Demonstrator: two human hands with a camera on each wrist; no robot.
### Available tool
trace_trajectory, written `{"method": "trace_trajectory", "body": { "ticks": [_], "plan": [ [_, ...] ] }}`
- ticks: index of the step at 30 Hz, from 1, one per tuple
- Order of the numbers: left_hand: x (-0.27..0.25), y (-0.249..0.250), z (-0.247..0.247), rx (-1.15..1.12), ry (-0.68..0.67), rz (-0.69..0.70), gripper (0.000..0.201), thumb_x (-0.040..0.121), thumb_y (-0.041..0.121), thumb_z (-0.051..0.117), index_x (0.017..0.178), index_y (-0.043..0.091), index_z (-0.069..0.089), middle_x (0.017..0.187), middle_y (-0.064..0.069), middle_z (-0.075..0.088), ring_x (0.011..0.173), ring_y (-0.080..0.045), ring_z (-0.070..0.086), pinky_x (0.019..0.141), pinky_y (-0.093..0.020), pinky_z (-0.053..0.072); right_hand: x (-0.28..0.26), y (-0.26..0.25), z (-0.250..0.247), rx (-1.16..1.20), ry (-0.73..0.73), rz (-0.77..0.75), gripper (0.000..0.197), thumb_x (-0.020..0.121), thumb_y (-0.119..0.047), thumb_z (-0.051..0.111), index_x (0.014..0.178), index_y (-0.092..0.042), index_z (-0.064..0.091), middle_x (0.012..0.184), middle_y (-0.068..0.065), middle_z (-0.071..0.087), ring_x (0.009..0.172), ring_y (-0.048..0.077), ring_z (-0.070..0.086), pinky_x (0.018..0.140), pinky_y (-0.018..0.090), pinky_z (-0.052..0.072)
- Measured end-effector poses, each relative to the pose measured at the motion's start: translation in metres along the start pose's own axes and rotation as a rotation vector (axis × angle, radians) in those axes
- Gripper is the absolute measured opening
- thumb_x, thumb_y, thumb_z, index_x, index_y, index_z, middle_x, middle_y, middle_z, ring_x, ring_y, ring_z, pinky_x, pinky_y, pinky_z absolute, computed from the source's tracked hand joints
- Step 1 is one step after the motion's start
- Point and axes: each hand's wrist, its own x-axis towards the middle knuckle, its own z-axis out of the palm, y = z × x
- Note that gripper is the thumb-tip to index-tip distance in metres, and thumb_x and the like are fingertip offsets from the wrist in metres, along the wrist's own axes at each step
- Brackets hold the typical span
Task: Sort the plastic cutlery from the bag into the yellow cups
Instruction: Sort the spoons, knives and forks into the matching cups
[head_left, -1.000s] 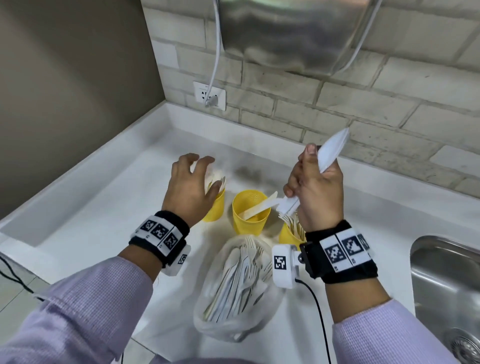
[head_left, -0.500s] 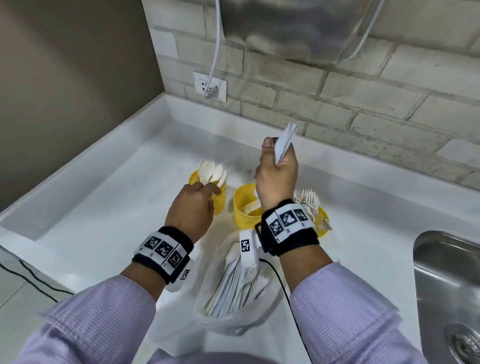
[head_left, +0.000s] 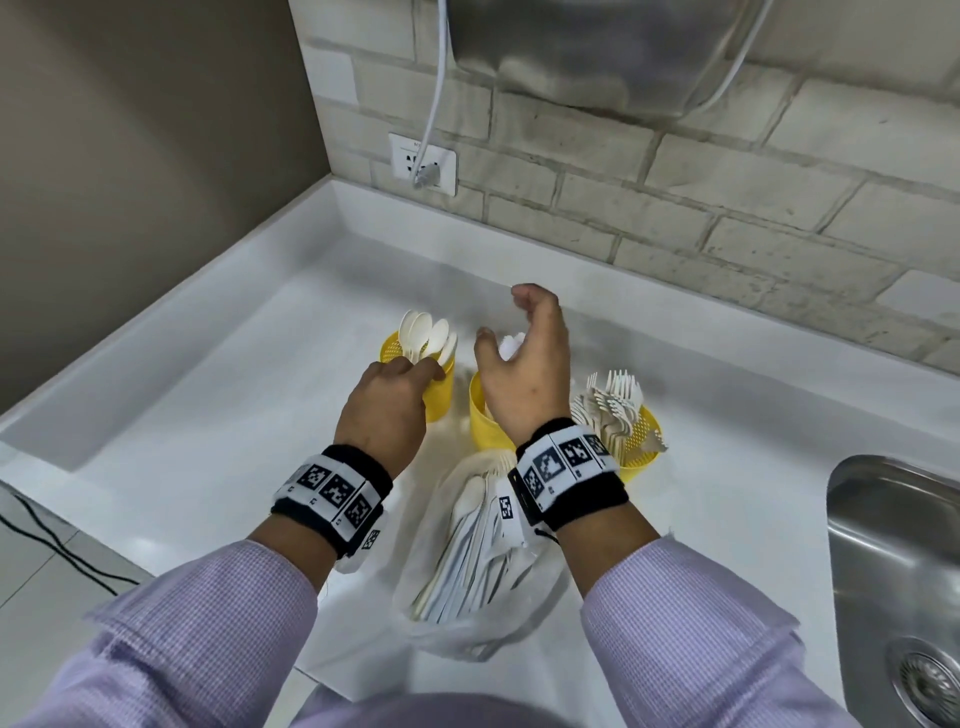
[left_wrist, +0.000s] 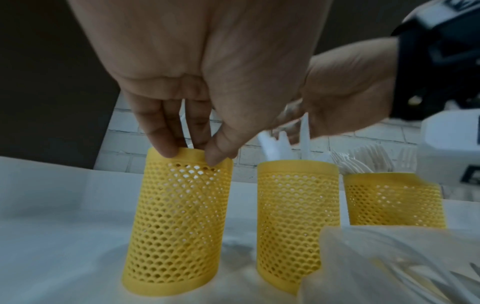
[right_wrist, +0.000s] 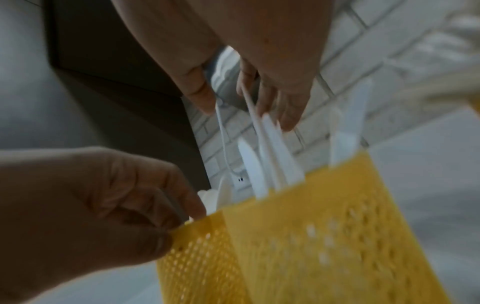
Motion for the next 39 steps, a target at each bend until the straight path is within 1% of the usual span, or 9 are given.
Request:
{"method": "trace_trajectory", "body": {
  "ticks": [2,5,7,9,11,16,23,36,39],
  "plan": [
    [0.000,-0.001,0.000,-0.001,-0.001,-0.001,0.046,0.077,-0.013,0.063,0.110,0.017,0.072,0.086,-0.010,0.068,0.079,-0.038,0.060,0.060,-0.036,0.048,-0.006,-0.013,-0.012,-0.142,0.056,-0.177,0.044,0.087,-0.015,0.068,0.129,-0.012,0.054,0.133,0.006,0.054,0.126,0.024,0.045,0.103,0.026,0.035],
    [0.001,-0.001,-0.001,0.002,-0.005,-0.002,0.046,0.078,-0.012,0.062,0.111,0.018,0.072,0.088,-0.009,0.069,0.080,-0.037,0.060,0.061,-0.034,0.045,-0.024,-0.028,-0.034,-0.248,0.051,-0.321,0.030,0.088,-0.018,0.066,0.117,-0.014,0.061,0.114,0.004,0.056,0.105,0.024,0.053,0.089,0.031,0.045],
    [0.001,-0.001,-0.001,0.003,-0.002,0.005,0.046,0.078,-0.012,0.062,0.111,0.018,0.072,0.088,-0.009,0.069,0.080,-0.037,0.060,0.062,-0.032,0.043,-0.039,-0.027,-0.045,-0.318,-0.135,-0.244,0.022,0.092,-0.023,0.062,0.114,-0.019,0.058,0.091,-0.005,0.059,0.083,0.020,0.060,0.074,0.036,0.051],
    [0.002,-0.002,0.000,0.003,0.002,0.007,0.046,0.078,-0.014,0.063,0.110,0.018,0.072,0.086,-0.009,0.069,0.079,-0.036,0.060,0.062,-0.030,0.039,-0.051,-0.017,-0.050,-0.489,-0.327,-0.134,0.021,0.095,-0.029,0.056,0.115,-0.025,0.054,0.073,-0.006,0.064,0.073,0.024,0.064,0.066,0.038,0.053],
    [0.002,-0.003,0.001,-0.006,0.002,0.012,0.047,0.076,-0.016,0.062,0.109,0.016,0.072,0.085,-0.009,0.069,0.077,-0.036,0.059,0.063,-0.028,0.037,-0.059,-0.001,-0.052,-0.624,-0.427,-0.067,0.024,0.096,-0.031,0.054,0.118,-0.024,0.054,0.075,-0.001,0.069,0.081,0.028,0.067,0.067,0.038,0.054],
    [0.004,-0.005,0.002,-0.030,-0.006,0.017,0.047,0.078,-0.016,0.059,0.109,0.016,0.072,0.086,-0.009,0.069,0.078,-0.035,0.059,0.061,-0.029,0.039,-0.062,0.019,-0.047,-0.737,-0.472,-0.012,0.027,0.100,-0.036,0.053,0.120,-0.019,0.058,0.093,0.006,0.072,0.096,0.032,0.067,0.070,0.038,0.054],
    [0.011,-0.004,-0.001,-0.040,-0.037,0.011,0.045,0.082,-0.015,0.057,0.110,0.016,0.071,0.086,-0.010,0.068,0.080,-0.036,0.059,0.060,-0.035,0.048,-0.050,0.020,-0.039,-0.766,-0.473,-0.008,0.011,0.099,-0.015,0.051,0.108,-0.014,0.059,0.094,0.011,0.068,0.088,0.038,0.067,0.071,0.042,0.056],
    [0.015,-0.009,-0.005,-0.111,-0.078,0.027,0.036,0.090,-0.007,0.056,0.111,0.017,0.073,0.093,-0.011,0.072,0.088,-0.038,0.062,0.070,-0.045,0.056,-0.044,0.016,-0.033,-0.769,-0.485,-0.022,0.015,0.099,-0.012,0.050,0.109,-0.014,0.061,0.094,0.011,0.069,0.088,0.035,0.066,0.066,0.035,0.047],
    [0.013,-0.004,-0.014,-0.117,-0.013,0.062,0.028,0.091,-0.003,0.061,0.109,0.014,0.074,0.096,-0.011,0.072,0.089,-0.038,0.063,0.071,-0.043,0.055,-0.047,0.010,-0.038,-0.733,-0.475,-0.021,0.018,0.100,-0.014,0.050,0.113,-0.015,0.062,0.095,0.012,0.069,0.089,0.036,0.066,0.067,0.036,0.048]
  ]
}}
